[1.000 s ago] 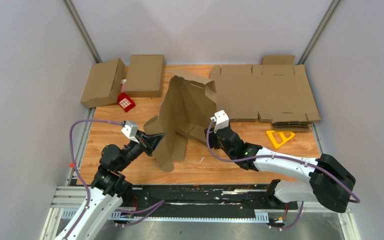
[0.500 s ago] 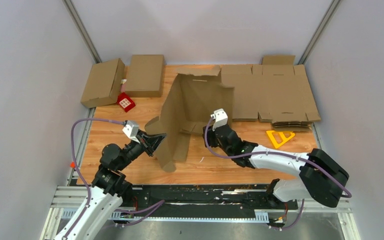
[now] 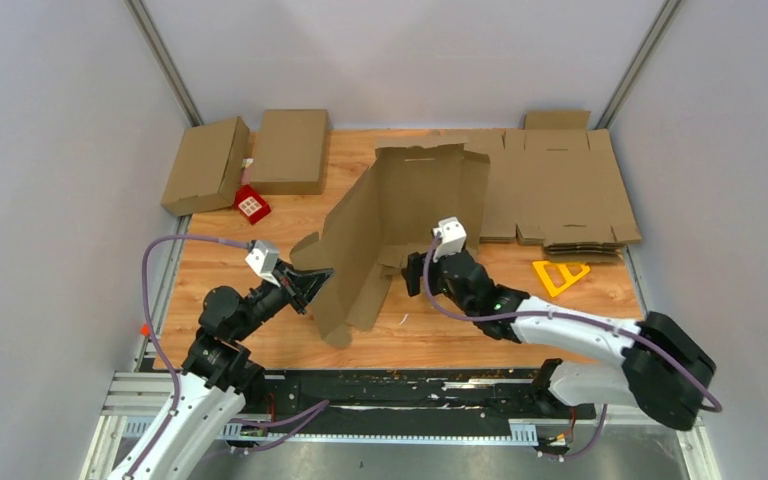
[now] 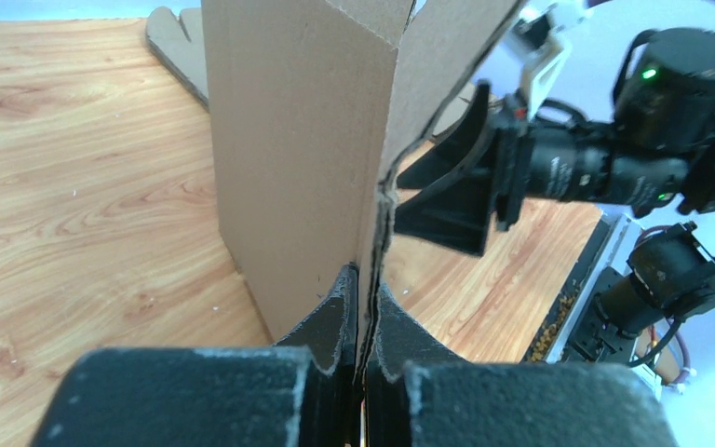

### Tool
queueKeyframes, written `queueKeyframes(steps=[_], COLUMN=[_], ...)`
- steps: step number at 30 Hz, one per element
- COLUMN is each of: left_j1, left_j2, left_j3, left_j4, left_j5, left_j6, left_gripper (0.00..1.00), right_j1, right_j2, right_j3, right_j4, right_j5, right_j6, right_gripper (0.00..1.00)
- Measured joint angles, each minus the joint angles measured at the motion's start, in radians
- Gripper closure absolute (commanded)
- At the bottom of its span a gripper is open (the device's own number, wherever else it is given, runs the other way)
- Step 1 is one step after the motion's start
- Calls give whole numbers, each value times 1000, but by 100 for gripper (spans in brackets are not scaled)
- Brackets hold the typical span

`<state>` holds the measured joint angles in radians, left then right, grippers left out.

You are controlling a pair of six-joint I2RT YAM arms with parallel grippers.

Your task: Fold the paper box

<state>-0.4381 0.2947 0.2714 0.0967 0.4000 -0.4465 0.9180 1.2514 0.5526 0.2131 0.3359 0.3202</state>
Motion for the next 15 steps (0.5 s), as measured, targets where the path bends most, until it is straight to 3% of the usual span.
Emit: queueKeyframes(steps=[3,8,15], left_j1=[0,0,0], left_j2=[1,8,24], left_j3=[1,1,12], left_j4=[-2,4,3], left_j5=[-2,-1,-9], left_j6=[0,0,5], left_gripper=[97,97,97], right_j1=[-27,-298,-565], right_j2=[-125,-280,-146], right_j3=[-20,-71,-84], right_j4=[-41,-43,5], right_j5=[14,-106,-304], right_j6=[-1,12,-10], right_gripper=[2,0,0])
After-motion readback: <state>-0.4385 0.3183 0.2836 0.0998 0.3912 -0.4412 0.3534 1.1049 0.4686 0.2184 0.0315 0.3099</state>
